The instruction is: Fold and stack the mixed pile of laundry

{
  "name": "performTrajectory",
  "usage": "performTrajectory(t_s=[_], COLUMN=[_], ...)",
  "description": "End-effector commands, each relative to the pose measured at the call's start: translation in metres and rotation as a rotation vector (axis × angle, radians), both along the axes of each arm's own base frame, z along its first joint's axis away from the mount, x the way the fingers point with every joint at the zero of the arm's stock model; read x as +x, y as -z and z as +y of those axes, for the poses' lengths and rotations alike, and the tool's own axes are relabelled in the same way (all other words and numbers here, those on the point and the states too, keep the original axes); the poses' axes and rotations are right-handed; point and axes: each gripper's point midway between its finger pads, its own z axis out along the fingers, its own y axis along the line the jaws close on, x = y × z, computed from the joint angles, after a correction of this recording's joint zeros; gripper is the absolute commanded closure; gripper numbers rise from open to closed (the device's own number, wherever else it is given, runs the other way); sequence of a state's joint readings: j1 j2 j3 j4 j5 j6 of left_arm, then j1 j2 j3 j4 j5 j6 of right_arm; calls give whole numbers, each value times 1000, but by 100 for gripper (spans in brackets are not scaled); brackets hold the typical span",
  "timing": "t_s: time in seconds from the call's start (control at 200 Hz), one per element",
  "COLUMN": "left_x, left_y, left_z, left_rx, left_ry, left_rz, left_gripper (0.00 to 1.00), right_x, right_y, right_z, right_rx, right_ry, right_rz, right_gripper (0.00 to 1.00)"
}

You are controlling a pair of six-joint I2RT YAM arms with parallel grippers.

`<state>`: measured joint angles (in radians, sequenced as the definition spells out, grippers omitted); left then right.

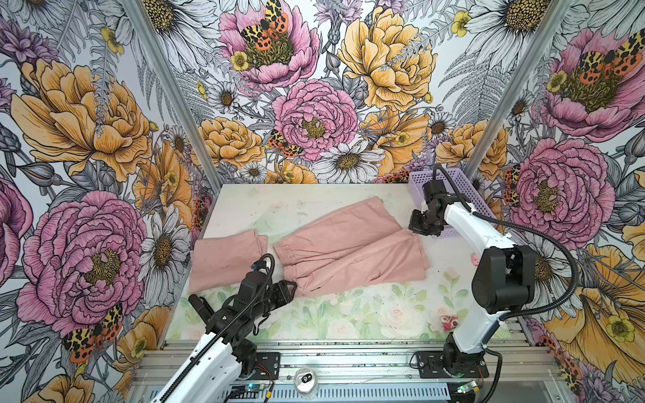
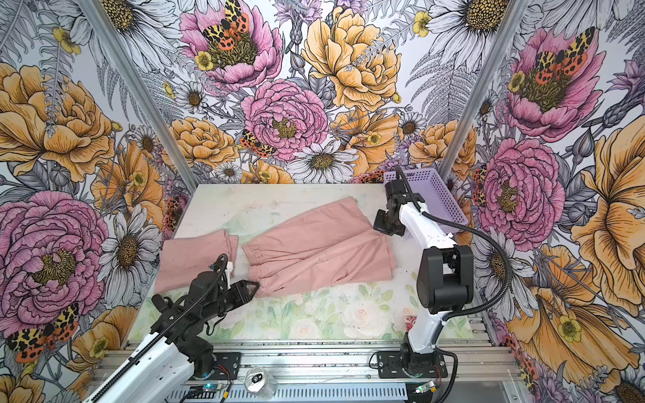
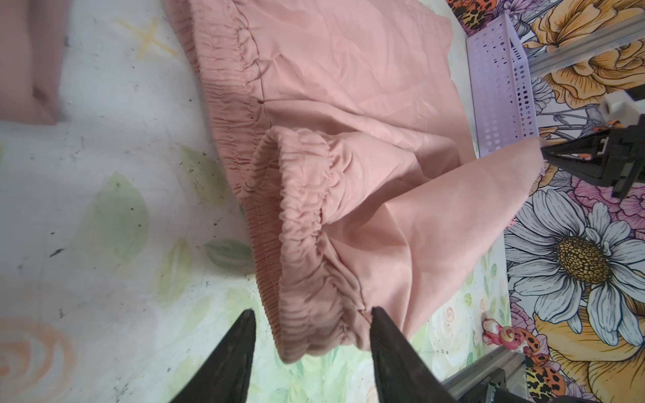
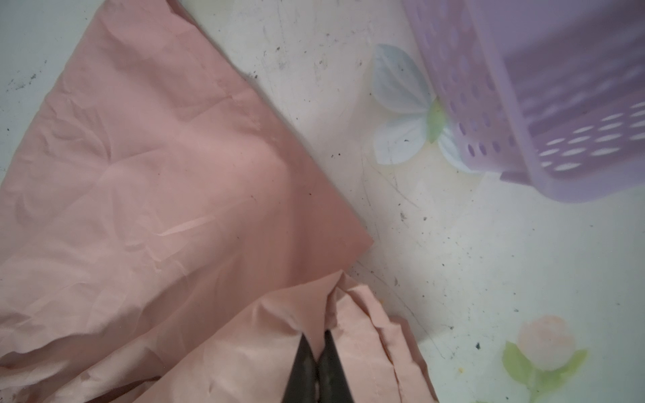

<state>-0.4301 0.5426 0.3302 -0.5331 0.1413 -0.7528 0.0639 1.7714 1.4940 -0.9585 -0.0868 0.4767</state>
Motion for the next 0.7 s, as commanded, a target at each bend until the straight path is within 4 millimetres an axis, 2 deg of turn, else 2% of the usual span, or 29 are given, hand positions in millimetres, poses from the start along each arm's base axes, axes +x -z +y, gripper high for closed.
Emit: performTrajectory(t_s=[0.0, 0.36, 0.47, 0.695], left_x=[2, 9, 9, 14], left_y=[2, 8, 9, -5], left_z=[-3, -27, -32, -33], left_rx=[9, -25, -30, -29], left_ry=[25, 139, 156, 146], left_rz=[-18, -42, -48, -64], left_gripper=[48, 52, 62, 87], right_x=[16, 17, 17, 16], right_y=[-12, -8, -5, -6], right_z=[-2, -2, -2, -3], right_rx=[6, 11, 12, 10], right_ry=[-2, 3, 4, 6], right_rz=[-52, -46, -40, -43], right_gripper=[100, 100, 100, 100])
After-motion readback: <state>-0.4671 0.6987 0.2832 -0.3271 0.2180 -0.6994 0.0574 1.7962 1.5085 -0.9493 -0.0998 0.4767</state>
